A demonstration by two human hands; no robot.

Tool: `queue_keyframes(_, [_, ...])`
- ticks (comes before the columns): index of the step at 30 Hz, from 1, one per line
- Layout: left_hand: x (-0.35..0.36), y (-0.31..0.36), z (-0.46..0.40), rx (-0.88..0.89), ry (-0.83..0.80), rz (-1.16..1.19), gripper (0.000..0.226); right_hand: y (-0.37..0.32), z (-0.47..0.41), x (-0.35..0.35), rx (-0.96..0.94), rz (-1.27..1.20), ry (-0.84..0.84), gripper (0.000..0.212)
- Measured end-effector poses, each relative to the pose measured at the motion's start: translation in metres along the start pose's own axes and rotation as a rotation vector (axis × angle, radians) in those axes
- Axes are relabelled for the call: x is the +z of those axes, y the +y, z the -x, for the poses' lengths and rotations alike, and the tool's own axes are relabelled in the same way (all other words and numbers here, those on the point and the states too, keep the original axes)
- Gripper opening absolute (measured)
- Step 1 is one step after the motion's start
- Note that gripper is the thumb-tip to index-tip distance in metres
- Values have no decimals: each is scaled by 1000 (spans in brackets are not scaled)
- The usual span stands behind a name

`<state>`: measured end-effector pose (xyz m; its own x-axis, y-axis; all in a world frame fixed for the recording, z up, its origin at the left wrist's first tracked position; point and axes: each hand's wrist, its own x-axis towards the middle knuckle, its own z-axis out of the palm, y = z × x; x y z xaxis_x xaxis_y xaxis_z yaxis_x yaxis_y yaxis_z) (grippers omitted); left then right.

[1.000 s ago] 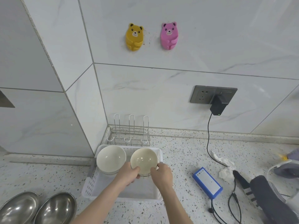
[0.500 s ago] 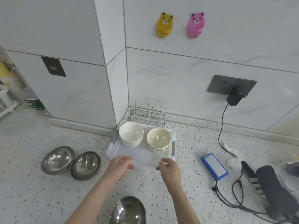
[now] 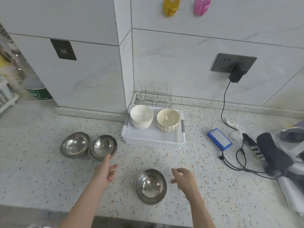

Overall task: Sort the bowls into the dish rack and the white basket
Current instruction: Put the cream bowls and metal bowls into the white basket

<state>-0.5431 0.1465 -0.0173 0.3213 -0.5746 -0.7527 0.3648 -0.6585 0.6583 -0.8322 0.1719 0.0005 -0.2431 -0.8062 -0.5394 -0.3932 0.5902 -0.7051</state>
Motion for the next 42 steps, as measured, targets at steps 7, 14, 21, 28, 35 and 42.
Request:
queue_keyframes(7, [-26,7,-17,60,74,94,42,8,40,18,49,54,-124,24])
queue_keyframes(14, [-33,19,-26,130,20,-12,28,17,60,48,-7,105,-46,26])
queue_keyframes(21, [-38,11,-5,202,-75,-38,32,9,69,52,-3,-71,68,34])
queue_keyframes(28, [-20,14,17,297,-238,-78,37,-28,59,19,-107,-211,215,46])
queue_keyframes(35, [14,28,33,414,-277,-173,47,-74,29,-22,-171,-198,367,52])
queue_keyframes(42, [31,46,32,492,-243,-174,61,-113,-3,-47,-227,-67,386,34])
